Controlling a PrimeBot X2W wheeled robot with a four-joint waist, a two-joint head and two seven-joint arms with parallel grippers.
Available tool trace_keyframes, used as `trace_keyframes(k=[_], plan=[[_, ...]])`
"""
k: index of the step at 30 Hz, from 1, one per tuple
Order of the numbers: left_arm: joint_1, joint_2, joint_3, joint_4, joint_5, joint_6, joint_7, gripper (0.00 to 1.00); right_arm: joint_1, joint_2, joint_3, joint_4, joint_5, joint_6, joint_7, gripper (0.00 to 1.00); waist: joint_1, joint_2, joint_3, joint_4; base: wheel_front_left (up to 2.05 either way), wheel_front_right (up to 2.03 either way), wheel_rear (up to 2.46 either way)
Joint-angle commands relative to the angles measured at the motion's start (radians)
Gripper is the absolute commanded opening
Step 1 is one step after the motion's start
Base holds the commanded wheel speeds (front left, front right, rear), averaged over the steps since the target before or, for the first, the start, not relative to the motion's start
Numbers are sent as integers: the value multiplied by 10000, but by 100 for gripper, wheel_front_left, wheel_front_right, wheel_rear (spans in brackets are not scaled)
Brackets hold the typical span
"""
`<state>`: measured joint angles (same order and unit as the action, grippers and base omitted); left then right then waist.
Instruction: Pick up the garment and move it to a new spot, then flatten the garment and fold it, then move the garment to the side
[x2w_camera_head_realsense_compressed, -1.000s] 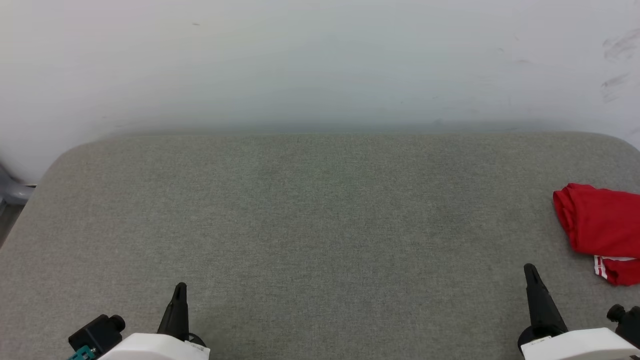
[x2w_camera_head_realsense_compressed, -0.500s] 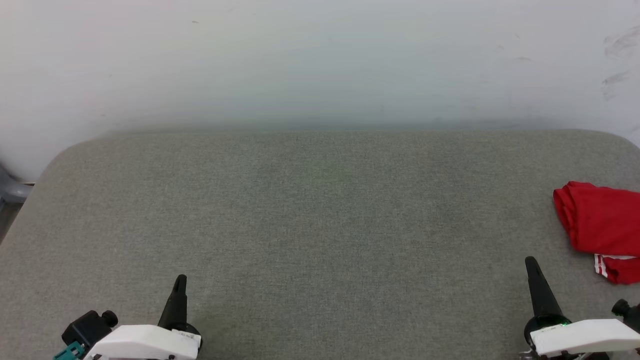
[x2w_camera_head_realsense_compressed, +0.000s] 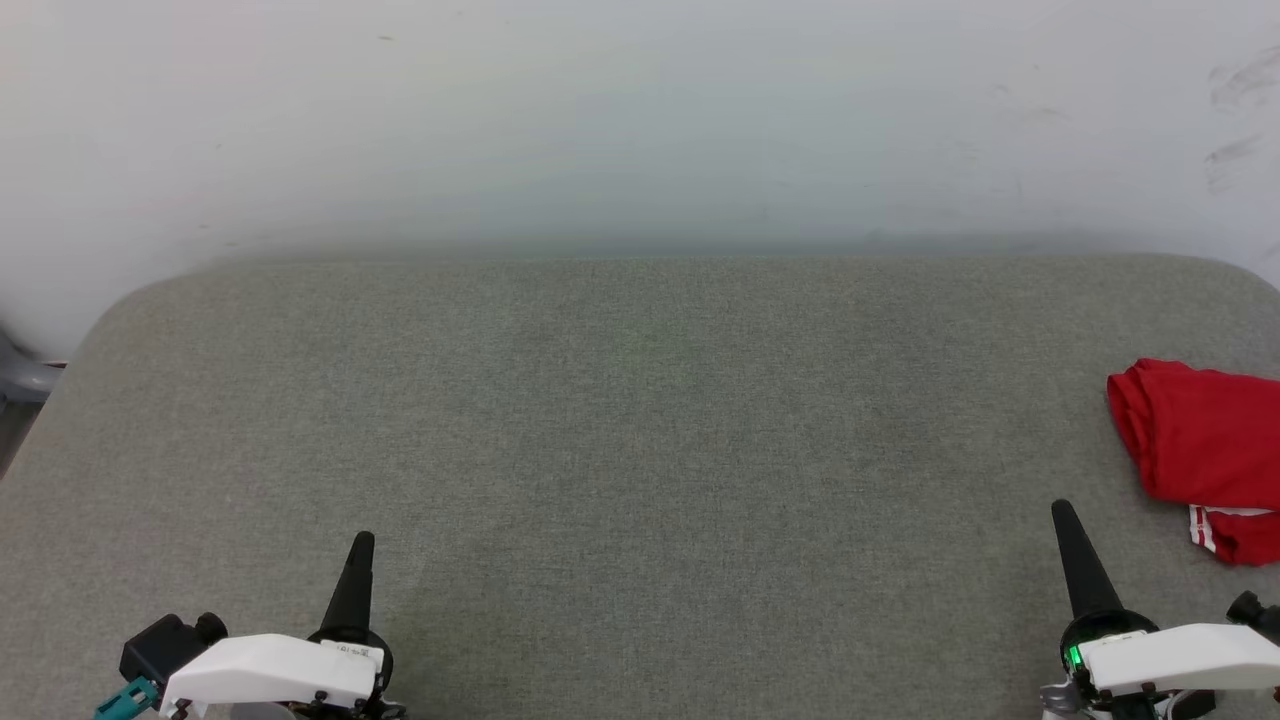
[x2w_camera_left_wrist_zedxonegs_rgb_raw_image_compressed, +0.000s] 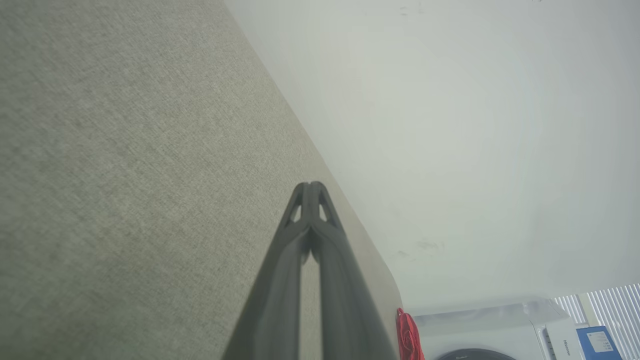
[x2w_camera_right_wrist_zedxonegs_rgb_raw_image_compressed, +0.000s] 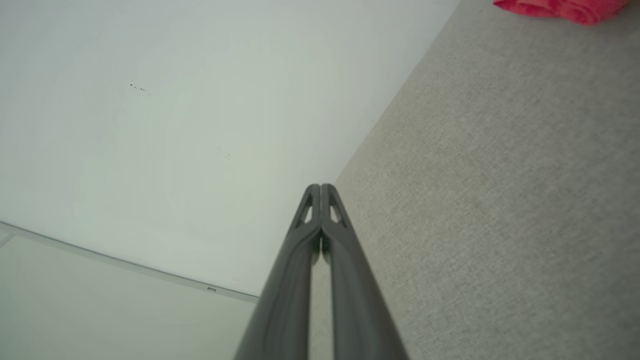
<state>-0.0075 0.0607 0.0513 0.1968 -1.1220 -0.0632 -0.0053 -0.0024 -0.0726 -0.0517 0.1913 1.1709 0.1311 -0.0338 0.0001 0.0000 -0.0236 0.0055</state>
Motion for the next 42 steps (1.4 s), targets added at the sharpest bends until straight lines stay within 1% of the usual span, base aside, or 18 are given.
trace_keyframes(k=[1, 5, 7, 42], plan=[[-249, 13, 78, -39, -269, -83, 64, 0, -281, -64, -27, -45, 275, -3, 77, 0, -1, 0, 6, -1, 0, 0, 0], [-329, 3, 123, 10, -687, -138, 168, 0, -338, -61, -52, 11, 671, -3, 173, 0, -1, 0, 25, -5, 0, 0, 0], [-460, -12, 207, 84, -1385, -235, 343, 0, -480, -54, -100, 97, 1332, -4, 348, 0, -1, 0, 58, -12, 0, 0, 0], [-985, -86, 575, 432, -4334, -627, 1080, 0, -1019, 16, -312, 465, 4098, -5, 1141, 0, -1, 0, 224, -46, 0, 0, 0]])
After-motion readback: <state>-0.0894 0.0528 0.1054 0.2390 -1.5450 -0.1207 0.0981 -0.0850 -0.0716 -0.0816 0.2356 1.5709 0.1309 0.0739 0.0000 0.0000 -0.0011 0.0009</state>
